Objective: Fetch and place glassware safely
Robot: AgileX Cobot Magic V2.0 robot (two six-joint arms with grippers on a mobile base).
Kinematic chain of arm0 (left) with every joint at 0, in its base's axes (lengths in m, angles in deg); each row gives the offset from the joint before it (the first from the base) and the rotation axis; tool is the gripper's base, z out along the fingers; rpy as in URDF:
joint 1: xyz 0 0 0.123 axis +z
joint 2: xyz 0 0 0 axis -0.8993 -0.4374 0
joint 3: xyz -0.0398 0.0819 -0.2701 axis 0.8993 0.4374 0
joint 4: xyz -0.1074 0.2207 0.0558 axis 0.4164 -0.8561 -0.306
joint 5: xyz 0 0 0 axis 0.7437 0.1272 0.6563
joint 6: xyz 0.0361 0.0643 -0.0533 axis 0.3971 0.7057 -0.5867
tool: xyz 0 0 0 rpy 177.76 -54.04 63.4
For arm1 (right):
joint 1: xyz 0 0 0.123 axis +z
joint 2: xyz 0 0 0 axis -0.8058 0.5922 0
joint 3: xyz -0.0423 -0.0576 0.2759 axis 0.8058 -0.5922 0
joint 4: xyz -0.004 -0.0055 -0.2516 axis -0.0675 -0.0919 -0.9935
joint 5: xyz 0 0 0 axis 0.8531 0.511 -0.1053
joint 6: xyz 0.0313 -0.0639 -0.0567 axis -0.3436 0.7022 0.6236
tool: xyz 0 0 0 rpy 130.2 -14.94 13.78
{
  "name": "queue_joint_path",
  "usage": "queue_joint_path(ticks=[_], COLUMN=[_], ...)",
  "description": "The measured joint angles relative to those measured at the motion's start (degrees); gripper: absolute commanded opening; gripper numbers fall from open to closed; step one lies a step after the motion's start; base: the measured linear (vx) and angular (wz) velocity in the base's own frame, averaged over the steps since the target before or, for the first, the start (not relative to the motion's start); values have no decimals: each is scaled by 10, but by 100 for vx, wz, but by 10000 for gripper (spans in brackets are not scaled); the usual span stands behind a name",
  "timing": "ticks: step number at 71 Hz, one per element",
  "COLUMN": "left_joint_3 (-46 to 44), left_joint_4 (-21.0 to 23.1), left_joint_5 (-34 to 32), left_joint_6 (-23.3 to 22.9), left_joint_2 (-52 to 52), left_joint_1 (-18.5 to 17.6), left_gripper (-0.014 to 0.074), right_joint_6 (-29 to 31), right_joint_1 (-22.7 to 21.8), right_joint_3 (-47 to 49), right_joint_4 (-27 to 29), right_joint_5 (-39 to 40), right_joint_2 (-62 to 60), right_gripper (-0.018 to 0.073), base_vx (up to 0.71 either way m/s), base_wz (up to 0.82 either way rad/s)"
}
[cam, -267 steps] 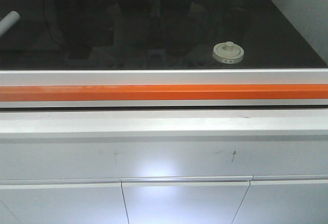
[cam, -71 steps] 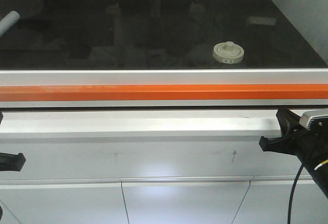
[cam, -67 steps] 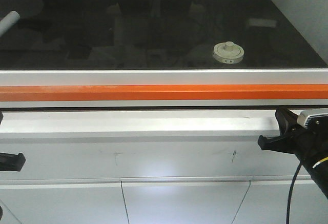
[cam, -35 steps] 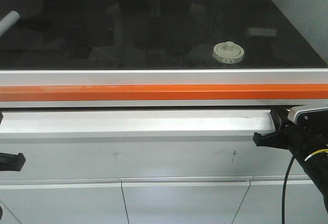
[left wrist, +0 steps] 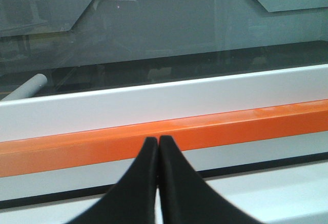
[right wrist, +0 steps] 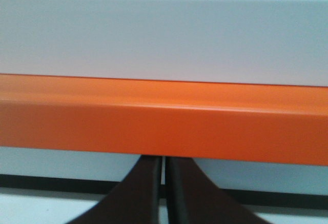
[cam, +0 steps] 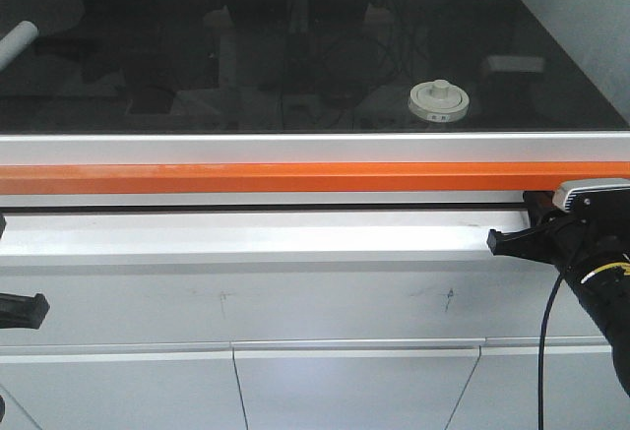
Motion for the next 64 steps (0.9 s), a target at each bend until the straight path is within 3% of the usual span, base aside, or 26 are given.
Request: queue_joint_path(ticks=[19, 36, 64], left_joint_3=[0, 0, -8], left_joint_4=[0, 1, 72], left_joint_5=[13, 3, -162], left_joint_6=[2, 44, 40], left_joint_2=[0, -54, -247], left_joint_1=[0, 0, 0], left_gripper=[-7, -7, -7], right_joint_6=[0, 0, 1], right_joint_1=[0, 0, 0], right_joint_3=[2, 2, 2], right_joint_4=[1, 2, 2], right_joint_5=[-3, -3, -3], right_joint_2=[0, 0, 0], right_gripper=[-1, -1, -1], base_vx=[0, 0, 0], base_wz=[0, 0, 0])
